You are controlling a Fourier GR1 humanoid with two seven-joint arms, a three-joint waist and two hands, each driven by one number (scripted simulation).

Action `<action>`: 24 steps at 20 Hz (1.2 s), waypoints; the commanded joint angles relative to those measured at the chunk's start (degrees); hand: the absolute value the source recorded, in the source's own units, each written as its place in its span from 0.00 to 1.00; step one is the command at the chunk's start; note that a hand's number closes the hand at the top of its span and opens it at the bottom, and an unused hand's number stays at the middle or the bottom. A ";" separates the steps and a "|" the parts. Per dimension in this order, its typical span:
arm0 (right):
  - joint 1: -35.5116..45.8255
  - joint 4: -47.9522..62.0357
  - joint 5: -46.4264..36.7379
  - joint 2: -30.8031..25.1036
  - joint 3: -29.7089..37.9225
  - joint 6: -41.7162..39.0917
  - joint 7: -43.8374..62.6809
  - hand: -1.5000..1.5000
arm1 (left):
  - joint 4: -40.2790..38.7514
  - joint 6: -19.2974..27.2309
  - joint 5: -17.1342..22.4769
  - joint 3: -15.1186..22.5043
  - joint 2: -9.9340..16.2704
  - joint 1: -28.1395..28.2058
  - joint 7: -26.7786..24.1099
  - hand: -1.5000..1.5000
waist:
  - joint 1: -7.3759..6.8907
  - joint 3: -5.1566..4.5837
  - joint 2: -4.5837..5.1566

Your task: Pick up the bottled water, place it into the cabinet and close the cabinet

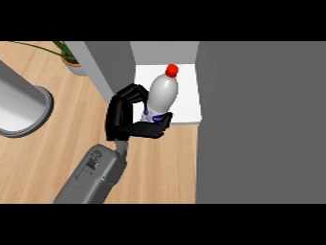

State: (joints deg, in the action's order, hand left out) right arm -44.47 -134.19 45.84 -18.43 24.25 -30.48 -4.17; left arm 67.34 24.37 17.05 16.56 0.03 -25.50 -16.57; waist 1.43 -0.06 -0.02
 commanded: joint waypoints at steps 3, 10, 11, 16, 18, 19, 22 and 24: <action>-2.79 -10.08 4.23 1.00 1.62 2.75 3.93 0.00 | -8.10 5.36 -1.92 -0.36 -0.03 -7.50 3.49 1.00 | 0.07 -0.01 0.08; -0.65 -7.33 4.97 0.68 0.46 1.34 3.71 0.00 | -22.66 7.51 2.05 -2.57 -0.03 -19.39 2.14 1.00 | 0.81 -0.02 0.40; -1.68 -6.98 5.53 1.06 2.34 -0.14 2.49 0.00 | -24.81 6.32 3.80 -2.14 -0.03 -17.37 -1.87 1.00 | 1.21 -0.03 0.40; -1.21 -6.06 6.50 0.69 1.79 0.01 3.35 0.00 | -31.39 7.09 7.56 -2.22 -0.03 -25.00 -0.79 1.00 | 1.49 -0.03 0.52; 0.37 -3.97 9.14 -2.36 4.02 0.04 3.66 0.00 | -34.42 7.42 9.43 -1.40 -0.03 -24.54 -5.58 1.00 | 1.85 -0.04 0.67; -0.34 -4.00 8.45 -0.97 3.29 -0.69 2.85 0.00 | -36.28 7.17 6.80 -5.35 -0.03 -29.10 -3.52 1.00 | 1.44 -0.01 0.58; -1.49 -5.64 8.56 -0.82 3.73 -0.67 3.69 0.00 | -39.69 7.05 8.51 -4.47 -0.03 -28.76 -7.95 1.00 | 1.84 -0.04 0.61; -4.72 -5.66 8.05 0.71 4.30 -4.75 2.30 0.00 | -42.45 7.36 7.40 -5.65 -0.03 -29.63 -8.95 1.00 | 2.00 -0.01 0.44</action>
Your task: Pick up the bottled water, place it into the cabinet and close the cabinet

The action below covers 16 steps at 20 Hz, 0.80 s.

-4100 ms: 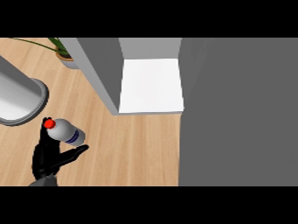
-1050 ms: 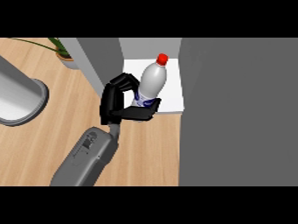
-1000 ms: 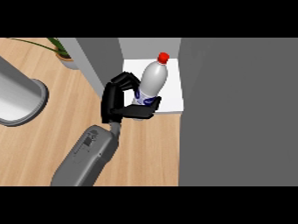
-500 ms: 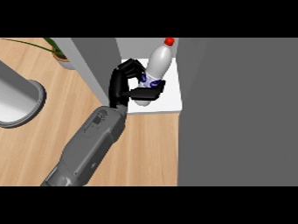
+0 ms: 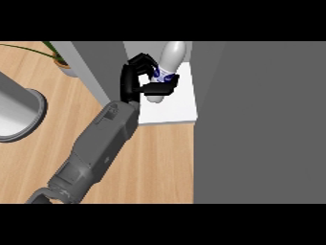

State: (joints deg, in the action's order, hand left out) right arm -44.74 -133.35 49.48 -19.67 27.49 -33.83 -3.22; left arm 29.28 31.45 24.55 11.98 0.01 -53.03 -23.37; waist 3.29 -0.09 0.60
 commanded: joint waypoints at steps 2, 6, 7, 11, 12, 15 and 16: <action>-0.05 -3.01 3.75 0.44 -0.10 -0.92 0.98 0.00 | -8.66 1.06 -0.46 -1.54 0.00 -6.17 -2.69 1.00 | 0.43 0.03 0.31; -0.60 -5.82 2.65 1.99 -1.89 1.59 2.22 0.00 | -13.07 2.53 -1.38 -2.05 0.00 -8.96 -4.02 0.00 | 0.87 -0.01 0.51; -1.25 -7.10 2.75 2.47 -1.74 1.76 2.02 0.00 | -14.56 1.72 -2.77 -1.96 0.01 -9.61 -3.72 0.00 | 0.67 -0.01 0.45; -0.26 -4.39 2.17 1.63 -1.20 -1.58 1.17 0.00 | -16.95 2.33 -1.73 -1.64 0.00 -10.77 -3.47 0.00 | 1.61 0.01 0.51; 1.07 -6.25 -0.87 2.98 -3.44 0.48 1.55 0.00 | -18.52 1.90 -2.23 -3.35 0.45 -13.40 -2.69 0.00 | 1.28 -0.02 0.93; 2.53 -3.95 -0.40 2.21 -2.43 0.39 1.55 0.00 | -19.78 2.55 -2.72 -2.27 0.00 -13.23 -2.79 0.00 | 0.89 0.03 0.57; 1.87 -4.92 -0.93 3.09 -4.12 0.79 1.87 0.00 | -20.75 3.59 -2.81 -3.23 0.13 -15.71 -2.53 0.00 | 1.86 -0.01 1.10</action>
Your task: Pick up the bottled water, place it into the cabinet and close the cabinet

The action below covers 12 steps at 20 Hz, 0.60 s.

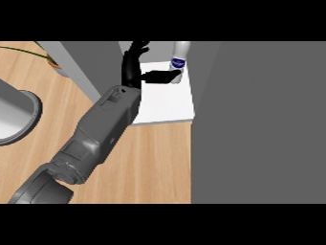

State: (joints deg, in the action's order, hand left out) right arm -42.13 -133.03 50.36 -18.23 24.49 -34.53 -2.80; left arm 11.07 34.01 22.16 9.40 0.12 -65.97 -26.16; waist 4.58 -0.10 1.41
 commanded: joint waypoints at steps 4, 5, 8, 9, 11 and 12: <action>0.34 -5.10 -0.91 0.64 -0.06 2.33 2.19 0.00 | -1.92 -2.41 -0.20 -1.56 0.45 -1.11 -4.48 0.00 | -0.32 -0.02 0.04; -2.21 -7.95 -0.29 1.97 0.41 1.97 1.80 0.00 | -1.71 -3.00 -0.48 -1.35 0.20 -0.72 -5.30 0.00 | 0.06 -0.04 -0.22; -0.36 -5.13 0.31 0.26 0.74 1.02 1.86 0.00 | 0.62 -5.69 1.68 -3.41 -0.10 -1.03 -8.43 0.00 | -0.14 -0.04 -0.08; 2.78 -2.02 -2.55 0.17 0.20 1.84 1.92 0.00 | 1.27 -7.15 2.15 -3.25 -0.10 -0.02 -9.80 0.00 | -0.67 0.00 -0.06; -1.90 -5.22 0.56 0.68 4.03 0.14 1.01 0.00 | 1.82 -9.21 1.71 -4.03 1.50 -1.52 -9.85 0.00 | -1.04 0.00 -0.74; -1.91 -8.23 -0.07 0.79 1.53 2.13 3.01 0.00 | 1.79 -8.58 1.37 -3.30 -0.09 -3.26 -9.16 0.00 | -0.81 -0.03 -0.59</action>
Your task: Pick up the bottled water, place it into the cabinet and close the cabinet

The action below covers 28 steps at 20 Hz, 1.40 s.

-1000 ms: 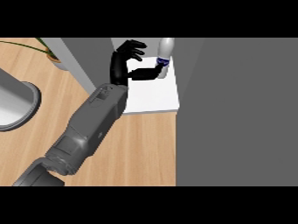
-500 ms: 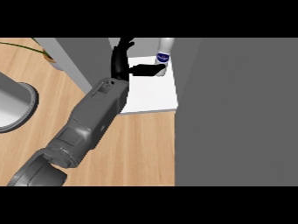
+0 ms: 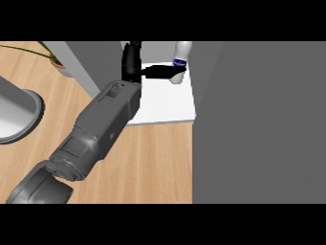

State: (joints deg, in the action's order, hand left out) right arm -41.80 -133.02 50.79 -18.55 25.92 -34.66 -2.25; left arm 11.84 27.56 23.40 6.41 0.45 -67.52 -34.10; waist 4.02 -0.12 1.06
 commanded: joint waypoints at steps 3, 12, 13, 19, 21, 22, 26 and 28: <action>0.60 -6.10 1.88 -1.22 2.05 4.15 3.17 0.00 | 2.76 -2.26 2.44 1.40 -0.43 3.35 -4.54 0.00 | -0.25 0.02 -0.32; 0.34 -6.12 1.51 -0.45 2.37 2.24 4.35 0.00 | 13.95 -0.81 10.09 9.39 -0.44 8.62 -3.25 0.00 | -0.55 0.06 -1.12; 1.16 -7.70 -1.00 0.96 0.79 4.64 5.06 0.00 | 16.63 -0.78 11.32 10.46 -0.44 10.22 -2.44 0.00 | -1.36 0.04 -1.25; 0.84 -8.00 -0.63 0.98 1.55 4.05 5.70 0.00 | 28.84 0.89 15.23 20.28 -0.44 22.12 -2.30 0.00 | -2.42 0.03 -1.36; -0.47 -8.39 0.72 1.57 2.97 4.21 5.67 0.00 | 34.40 0.78 13.93 21.49 -0.45 24.93 -0.25 0.00 | -3.69 0.05 -1.63; 0.60 -8.68 0.60 0.70 2.88 6.07 6.66 0.00 | 36.93 2.62 15.35 24.67 -0.45 27.49 -0.98 0.00 | -3.42 0.03 -1.50; 1.71 -8.02 0.20 1.03 2.26 6.66 7.39 0.00 | 45.28 3.85 14.67 28.71 -0.45 36.31 -2.14 0.00 | -4.04 0.05 -1.44; -0.75 -9.00 0.09 1.77 2.46 5.04 6.74 0.00 | 52.58 8.13 13.49 31.53 -0.44 40.23 -1.04 0.00 | -4.44 0.06 -1.87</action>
State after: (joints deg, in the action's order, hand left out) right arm -39.90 -133.95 51.41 -17.17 26.79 -31.18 2.12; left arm 54.81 32.06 37.47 32.89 0.09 -35.53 -34.68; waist 0.23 -0.07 -0.55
